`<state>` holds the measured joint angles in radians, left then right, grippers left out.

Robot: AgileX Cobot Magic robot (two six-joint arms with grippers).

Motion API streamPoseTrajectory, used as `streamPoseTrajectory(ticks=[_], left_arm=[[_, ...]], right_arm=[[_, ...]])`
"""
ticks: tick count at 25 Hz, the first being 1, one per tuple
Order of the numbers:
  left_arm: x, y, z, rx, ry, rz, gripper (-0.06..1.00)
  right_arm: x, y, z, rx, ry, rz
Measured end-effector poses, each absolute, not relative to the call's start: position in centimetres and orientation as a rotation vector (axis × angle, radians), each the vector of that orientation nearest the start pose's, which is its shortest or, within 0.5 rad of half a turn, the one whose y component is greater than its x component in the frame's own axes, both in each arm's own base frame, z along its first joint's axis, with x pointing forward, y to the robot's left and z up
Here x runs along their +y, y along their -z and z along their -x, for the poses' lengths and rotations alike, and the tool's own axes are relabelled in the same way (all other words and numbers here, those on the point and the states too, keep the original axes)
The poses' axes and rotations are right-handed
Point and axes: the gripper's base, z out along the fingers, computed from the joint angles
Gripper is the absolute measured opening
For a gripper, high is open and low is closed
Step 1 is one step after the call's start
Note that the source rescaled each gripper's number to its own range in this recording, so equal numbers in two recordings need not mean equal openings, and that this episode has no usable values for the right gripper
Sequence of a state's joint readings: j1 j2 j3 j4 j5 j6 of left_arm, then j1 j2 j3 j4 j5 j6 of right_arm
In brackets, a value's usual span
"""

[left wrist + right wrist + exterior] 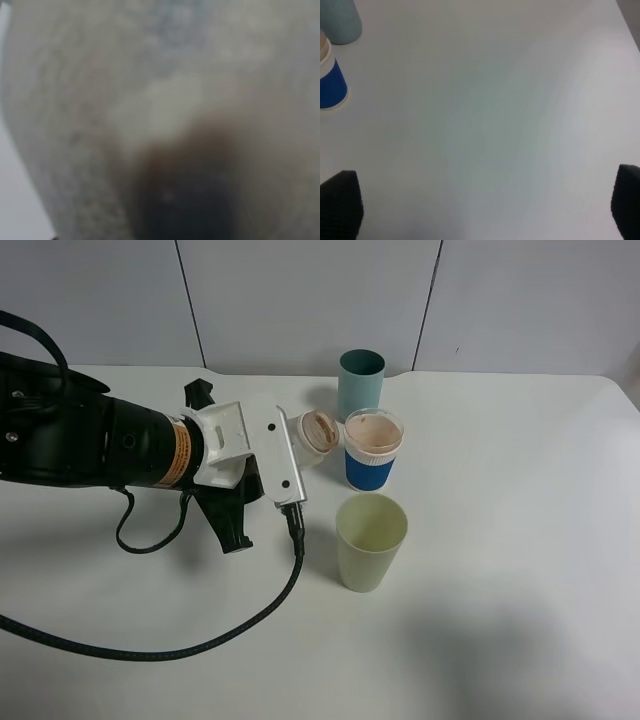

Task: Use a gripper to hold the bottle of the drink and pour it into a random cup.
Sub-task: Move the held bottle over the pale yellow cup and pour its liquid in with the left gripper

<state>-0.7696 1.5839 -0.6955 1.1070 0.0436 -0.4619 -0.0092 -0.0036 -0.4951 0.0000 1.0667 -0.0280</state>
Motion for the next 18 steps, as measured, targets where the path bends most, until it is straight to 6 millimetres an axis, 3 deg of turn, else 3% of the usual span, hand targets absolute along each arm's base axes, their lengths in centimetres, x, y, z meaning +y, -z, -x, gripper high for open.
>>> streamPoseTrajectory(ticks=[18], left_arm=[[-20.58,-17.24,-20.78,1.784,-0.104,-1.623,0.05]], right_arm=[[0.00,-27.54,0.51,2.052,0.023,0.019]])
